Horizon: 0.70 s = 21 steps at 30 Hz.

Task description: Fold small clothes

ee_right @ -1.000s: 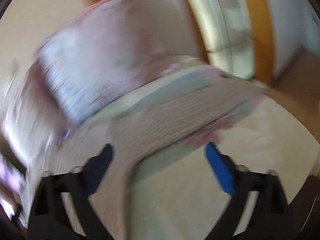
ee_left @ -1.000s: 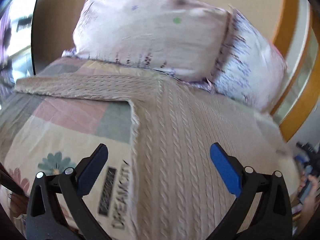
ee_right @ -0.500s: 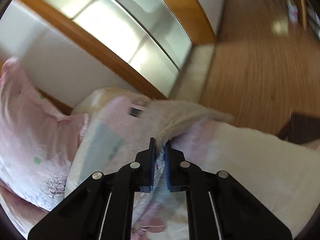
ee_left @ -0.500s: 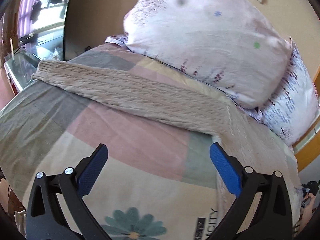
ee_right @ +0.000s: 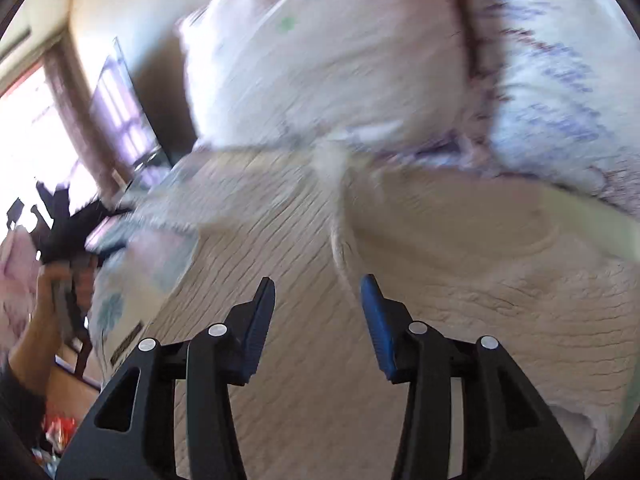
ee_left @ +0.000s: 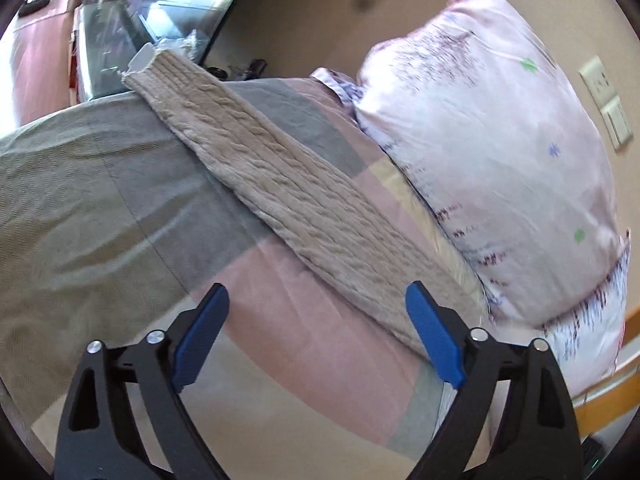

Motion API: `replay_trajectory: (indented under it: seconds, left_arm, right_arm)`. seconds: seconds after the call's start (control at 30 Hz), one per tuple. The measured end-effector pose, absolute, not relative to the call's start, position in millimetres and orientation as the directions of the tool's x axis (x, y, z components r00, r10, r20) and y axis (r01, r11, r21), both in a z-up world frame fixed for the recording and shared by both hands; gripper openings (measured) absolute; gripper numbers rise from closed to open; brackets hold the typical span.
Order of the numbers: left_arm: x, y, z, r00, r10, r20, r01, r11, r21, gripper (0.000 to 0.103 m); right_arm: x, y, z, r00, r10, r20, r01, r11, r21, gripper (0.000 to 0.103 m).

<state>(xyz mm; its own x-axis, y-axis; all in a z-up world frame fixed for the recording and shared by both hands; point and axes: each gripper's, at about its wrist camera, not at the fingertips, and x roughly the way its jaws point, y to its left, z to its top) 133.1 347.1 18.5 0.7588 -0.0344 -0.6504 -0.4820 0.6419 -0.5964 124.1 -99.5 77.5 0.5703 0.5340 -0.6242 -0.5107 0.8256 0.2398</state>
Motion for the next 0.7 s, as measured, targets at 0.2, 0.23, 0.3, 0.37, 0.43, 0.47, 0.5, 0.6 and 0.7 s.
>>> replay_trajectory:
  seconds: [0.2,0.23,0.3,0.37,0.43,0.47,0.5,0.6,0.7]
  left_arm:
    - [141.4,393.3,15.2,0.776,0.003,-0.631,-0.533,0.539,-0.652,0.067]
    - [143.1,401.9,14.1,0.779,0.008,-0.627,-0.541,0.516,-0.665,0.06]
    - [146.0,421.0,10.5,0.785,0.013,-0.619,-0.558,0.449,-0.698,0.05]
    - [145.9,437.0,6.2,0.795,0.01,-0.606,-0.562,0.388,-0.731,0.041]
    - [147.6,448.5,3.5,0.794,0.012,-0.608,-0.572,0.355,-0.74,0.028]
    - [150.5,452.3,3.3,0.792,0.011,-0.611,-0.574,0.357,-0.737,0.026]
    - [154.0,453.6,4.1,0.783,0.01,-0.622,-0.582,0.366,-0.726,0.018]
    - [168.3,440.7,22.4,0.761,0.026,-0.648,-0.586,0.456,-0.67,0.008]
    - [190.6,387.3,74.0,0.804,-0.01,-0.595,-0.449,0.646,-0.617,0.007]
  right_arm:
    - [112.9,-168.6,104.8,0.715,0.456,-0.53,-0.392,0.889,0.237,0.084]
    - [112.2,-188.5,106.2,0.726,0.437,-0.53,-0.364,0.899,0.243,0.084]
    - [111.2,-218.2,106.6,0.747,0.395,-0.534,-0.308,0.918,0.249,0.085]
    - [105.0,-247.7,105.7,0.768,0.342,-0.542,-0.241,0.938,0.25,0.087]
    - [96.7,-273.6,96.5,0.778,0.305,-0.549,-0.191,0.948,0.255,0.088]
    - [95.7,-281.6,93.5,0.779,0.295,-0.553,-0.174,0.95,0.261,0.088]
    - [94.5,-288.0,88.7,0.779,0.288,-0.557,-0.159,0.95,0.269,0.088]
    - [86.1,-307.8,82.2,0.782,0.273,-0.561,-0.124,0.949,0.289,0.088]
    - [80.0,-318.3,80.6,0.799,0.249,-0.547,-0.107,0.955,0.277,0.088]
